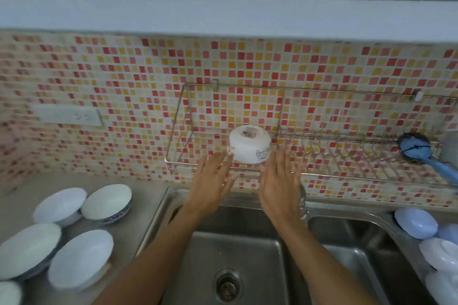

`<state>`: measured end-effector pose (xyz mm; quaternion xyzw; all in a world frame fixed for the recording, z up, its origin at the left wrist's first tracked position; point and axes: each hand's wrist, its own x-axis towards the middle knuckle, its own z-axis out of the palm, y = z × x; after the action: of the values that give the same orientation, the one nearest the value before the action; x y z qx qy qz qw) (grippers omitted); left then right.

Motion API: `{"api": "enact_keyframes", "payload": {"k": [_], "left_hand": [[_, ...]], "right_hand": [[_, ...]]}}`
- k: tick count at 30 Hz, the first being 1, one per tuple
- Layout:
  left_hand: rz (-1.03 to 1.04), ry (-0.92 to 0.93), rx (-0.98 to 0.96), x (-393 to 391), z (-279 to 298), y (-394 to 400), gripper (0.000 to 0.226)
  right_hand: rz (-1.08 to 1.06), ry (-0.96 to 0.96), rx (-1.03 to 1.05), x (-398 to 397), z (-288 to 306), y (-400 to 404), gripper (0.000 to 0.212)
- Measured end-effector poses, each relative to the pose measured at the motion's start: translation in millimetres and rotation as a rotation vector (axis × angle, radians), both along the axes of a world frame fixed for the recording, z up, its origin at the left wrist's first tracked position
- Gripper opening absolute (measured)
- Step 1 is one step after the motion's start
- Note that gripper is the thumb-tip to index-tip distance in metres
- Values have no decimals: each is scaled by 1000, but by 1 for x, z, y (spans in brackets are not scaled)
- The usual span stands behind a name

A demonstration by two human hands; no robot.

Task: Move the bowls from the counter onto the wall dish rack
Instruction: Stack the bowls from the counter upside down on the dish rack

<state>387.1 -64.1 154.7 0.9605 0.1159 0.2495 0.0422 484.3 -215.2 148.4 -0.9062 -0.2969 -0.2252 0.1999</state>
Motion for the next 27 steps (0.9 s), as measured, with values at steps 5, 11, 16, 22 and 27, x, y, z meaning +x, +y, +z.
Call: {"api": "enact_keyframes", "payload": {"k": [5,11,16,22,27], "left_hand": [[153,-26,-232,-93,-56,21,67],[690,-36,-529,-208,-101,100,60],[855,-18,-704,-262,-124,143,57],[917,-80,-866,-285,-150,146,60],[922,-137,-1092,-289,-161,155,65]], "right_hand": [[370,82,3,-86,-61,36,62],[619,556,-96,-181,-105,117,72],[588,819,-153,-227,-112,191,82],[435,998,-158,-261,-137,252,86],[331,1136,-101,-266,-152,265,64]]}}
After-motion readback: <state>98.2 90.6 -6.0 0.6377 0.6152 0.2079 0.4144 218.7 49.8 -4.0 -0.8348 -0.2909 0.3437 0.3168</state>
